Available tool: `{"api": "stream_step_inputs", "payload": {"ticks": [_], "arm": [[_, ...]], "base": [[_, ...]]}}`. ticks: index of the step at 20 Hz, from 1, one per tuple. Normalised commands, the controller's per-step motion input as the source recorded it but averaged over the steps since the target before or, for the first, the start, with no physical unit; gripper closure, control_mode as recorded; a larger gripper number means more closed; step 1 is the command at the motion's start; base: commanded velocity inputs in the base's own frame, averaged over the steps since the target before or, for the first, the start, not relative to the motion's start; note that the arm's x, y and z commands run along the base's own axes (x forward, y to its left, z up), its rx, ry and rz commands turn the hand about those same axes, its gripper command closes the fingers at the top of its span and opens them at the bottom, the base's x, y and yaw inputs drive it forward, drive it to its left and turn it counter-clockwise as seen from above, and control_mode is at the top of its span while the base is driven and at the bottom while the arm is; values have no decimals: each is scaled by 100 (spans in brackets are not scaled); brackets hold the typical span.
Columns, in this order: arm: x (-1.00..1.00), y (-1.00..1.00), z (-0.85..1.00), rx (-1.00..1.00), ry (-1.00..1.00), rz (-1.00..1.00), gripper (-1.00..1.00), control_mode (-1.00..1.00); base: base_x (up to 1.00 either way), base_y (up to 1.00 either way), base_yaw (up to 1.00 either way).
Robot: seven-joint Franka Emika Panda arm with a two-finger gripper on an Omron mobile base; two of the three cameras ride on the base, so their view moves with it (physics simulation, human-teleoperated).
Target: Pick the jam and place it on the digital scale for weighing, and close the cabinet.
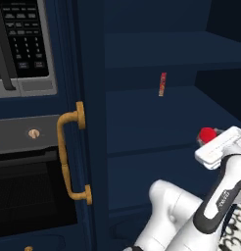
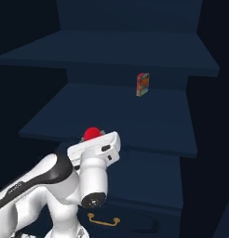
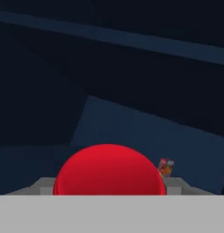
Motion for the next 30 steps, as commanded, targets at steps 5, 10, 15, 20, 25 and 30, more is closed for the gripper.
{"api": "stream_step_inputs", "payload": {"ticks": [5,10,15,20,25,30], "arm": [[-11,0,67,1,46,33,100,-100],[-10,-1,5,4,27,31,100,-100],[-7,40,-4,-11,17,14,100,-100],[0,56,-22,-5,0,3,100,-100],[-2,53,-37,-1,0,1,100,100],[0,0,0,0,0,0,100,100]], "base": [[0,0,0],[0,0,0],[0,0,0],[0,0,0],[-7,8,0],[-94,-8,0]]}}
